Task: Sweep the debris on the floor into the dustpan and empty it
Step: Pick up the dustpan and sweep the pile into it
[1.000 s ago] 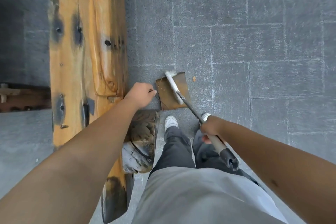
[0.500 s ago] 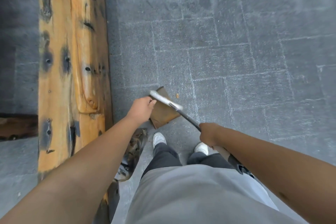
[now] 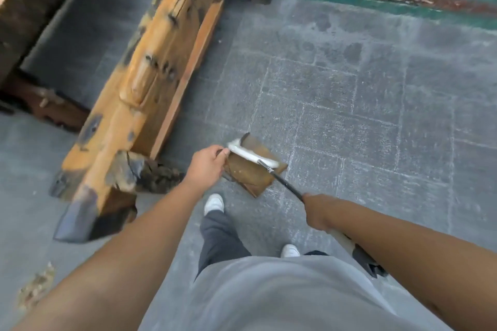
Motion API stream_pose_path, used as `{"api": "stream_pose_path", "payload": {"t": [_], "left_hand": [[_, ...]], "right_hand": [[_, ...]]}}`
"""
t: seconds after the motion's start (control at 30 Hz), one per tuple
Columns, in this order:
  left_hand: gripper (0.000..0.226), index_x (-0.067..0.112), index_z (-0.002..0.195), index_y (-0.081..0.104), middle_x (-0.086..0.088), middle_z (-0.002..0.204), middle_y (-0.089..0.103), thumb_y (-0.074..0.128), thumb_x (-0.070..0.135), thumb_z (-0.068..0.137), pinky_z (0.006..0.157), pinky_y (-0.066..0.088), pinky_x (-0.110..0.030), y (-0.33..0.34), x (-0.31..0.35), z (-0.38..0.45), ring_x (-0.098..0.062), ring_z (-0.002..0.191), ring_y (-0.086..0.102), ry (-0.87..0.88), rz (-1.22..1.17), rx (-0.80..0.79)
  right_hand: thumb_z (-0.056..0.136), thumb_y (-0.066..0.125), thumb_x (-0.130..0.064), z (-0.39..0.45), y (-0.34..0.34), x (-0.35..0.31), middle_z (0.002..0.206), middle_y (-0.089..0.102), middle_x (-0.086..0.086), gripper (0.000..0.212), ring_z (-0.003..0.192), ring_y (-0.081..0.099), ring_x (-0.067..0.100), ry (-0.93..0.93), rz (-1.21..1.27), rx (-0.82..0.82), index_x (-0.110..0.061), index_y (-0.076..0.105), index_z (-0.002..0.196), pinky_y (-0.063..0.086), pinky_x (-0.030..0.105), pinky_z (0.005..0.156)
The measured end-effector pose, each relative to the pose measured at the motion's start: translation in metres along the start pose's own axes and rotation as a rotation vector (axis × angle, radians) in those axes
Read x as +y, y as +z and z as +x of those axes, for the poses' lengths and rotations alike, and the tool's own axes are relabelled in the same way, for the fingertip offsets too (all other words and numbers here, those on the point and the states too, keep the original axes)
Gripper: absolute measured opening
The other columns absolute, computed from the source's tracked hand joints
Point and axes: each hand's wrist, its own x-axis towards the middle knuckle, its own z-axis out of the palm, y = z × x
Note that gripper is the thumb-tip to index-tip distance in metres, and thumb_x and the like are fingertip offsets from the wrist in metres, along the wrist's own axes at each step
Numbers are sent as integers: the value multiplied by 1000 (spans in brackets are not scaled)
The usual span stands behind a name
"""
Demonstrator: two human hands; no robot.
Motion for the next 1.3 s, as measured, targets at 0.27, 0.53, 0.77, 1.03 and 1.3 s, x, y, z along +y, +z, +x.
{"api": "stream_pose_path", "payload": {"t": [0.27,0.53,0.77,1.03,1.3], "left_hand": [[30,20,72,55,-2,54,53,46,30,99,73,58,-49,36,-4,-126,-24,55,56,-278,-315,160],[21,11,91,56,-3,68,50,44,26,101,75,58,-48,32,-65,-239,-19,60,53,-521,-403,316],[33,1,90,61,-25,72,58,45,27,100,75,55,-52,3,-155,-369,-43,81,64,-712,-422,568],[32,4,93,58,-7,66,53,43,31,101,73,58,-50,-41,-263,-509,-38,67,62,-813,-528,791],[42,-5,95,59,-11,67,53,42,32,101,69,57,-51,-113,-357,-625,-34,62,59,-840,-519,842]], "right_hand": [[97,39,-11,-29,29,32,84,56,9,28,85,68,28,-91,-167,-126,-1,53,119,46,29,56],[93,46,-5,-48,82,-22,126,57,21,42,98,61,31,-277,-408,-135,-1,40,134,45,28,61],[89,45,-1,-83,163,-122,82,43,6,45,67,50,20,-433,-716,-185,-4,40,134,37,23,40],[85,53,5,-144,273,-251,83,46,6,58,62,50,19,-537,-963,-112,-11,41,139,44,28,44],[89,42,2,-196,379,-375,84,52,15,47,60,55,24,-589,-857,-126,-12,37,134,43,29,39]]}}
